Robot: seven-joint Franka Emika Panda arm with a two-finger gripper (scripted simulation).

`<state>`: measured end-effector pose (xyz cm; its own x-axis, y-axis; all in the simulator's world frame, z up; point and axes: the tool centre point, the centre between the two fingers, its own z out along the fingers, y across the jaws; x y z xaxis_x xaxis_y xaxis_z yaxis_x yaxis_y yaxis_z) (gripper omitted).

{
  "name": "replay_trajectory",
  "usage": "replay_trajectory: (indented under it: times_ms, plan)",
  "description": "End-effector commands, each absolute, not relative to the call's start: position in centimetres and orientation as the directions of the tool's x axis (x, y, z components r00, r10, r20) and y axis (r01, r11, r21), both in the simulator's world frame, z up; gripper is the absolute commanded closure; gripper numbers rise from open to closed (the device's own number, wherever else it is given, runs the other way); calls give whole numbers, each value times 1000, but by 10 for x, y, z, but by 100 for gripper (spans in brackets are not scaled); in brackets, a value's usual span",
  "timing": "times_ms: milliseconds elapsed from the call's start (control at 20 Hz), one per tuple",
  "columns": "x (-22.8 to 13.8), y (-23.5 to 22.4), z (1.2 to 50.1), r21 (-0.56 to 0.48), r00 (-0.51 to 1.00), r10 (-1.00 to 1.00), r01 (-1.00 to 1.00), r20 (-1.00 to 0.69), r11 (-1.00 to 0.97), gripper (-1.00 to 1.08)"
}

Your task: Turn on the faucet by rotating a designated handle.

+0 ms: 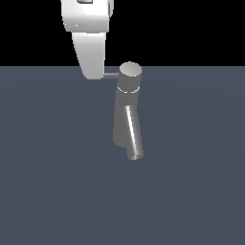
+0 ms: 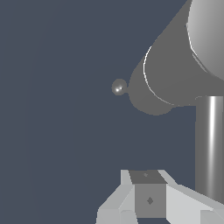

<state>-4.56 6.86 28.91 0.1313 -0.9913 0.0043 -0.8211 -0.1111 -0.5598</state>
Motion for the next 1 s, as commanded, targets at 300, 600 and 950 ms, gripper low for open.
replay_trajectory:
  times_ms: [300, 600, 950]
  plan:
    - [-63, 68, 277, -559, 131, -991, -821, 5, -112, 108]
    - [-75, 68, 269, -559, 131, -991, -821, 5, -112, 108]
    - [-89, 67, 260, -559, 131, -991, -822, 5, -112, 108]
